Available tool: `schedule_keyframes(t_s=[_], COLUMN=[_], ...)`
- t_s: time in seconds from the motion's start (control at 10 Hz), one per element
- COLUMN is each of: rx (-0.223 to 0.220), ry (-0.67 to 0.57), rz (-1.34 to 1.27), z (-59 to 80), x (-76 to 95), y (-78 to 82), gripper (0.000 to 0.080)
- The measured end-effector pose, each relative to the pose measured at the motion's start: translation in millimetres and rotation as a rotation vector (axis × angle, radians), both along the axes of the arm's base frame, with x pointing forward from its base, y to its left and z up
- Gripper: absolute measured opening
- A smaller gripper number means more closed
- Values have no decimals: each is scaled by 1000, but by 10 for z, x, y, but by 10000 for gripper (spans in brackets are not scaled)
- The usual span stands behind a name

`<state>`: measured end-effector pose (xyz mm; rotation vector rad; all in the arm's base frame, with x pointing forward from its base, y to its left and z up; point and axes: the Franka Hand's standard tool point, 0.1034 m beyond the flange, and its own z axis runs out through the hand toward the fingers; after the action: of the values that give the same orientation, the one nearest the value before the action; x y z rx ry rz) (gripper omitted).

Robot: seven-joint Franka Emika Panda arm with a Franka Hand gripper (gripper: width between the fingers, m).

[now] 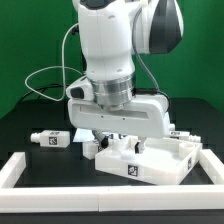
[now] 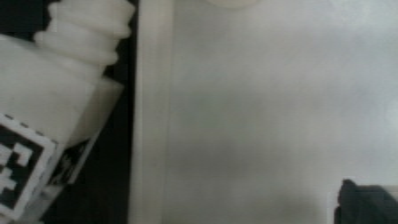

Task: Assemble one leg

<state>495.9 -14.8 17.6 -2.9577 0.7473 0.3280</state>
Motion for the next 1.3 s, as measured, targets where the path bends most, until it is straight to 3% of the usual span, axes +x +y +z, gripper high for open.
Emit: schedule_keyframes(t_s=[0.1, 0.2, 0.3, 0.4, 0.6, 1.0, 1.2, 1.3], rx=[-1, -1, -1, -1, -5, -8, -2, -31], ry=[-1, -3, -2, -2, -1, -5, -35, -47], rz=[2, 2, 2, 2, -5, 10, 104, 169], z=[-33, -28, -31, -32, -33, -34, -21, 6], x=[-3, 1, -1, -2, -5, 11, 181, 281], y=[16, 15, 16, 16, -33, -88, -95, -79], gripper=[650, 563, 427, 427, 111, 66, 66, 65])
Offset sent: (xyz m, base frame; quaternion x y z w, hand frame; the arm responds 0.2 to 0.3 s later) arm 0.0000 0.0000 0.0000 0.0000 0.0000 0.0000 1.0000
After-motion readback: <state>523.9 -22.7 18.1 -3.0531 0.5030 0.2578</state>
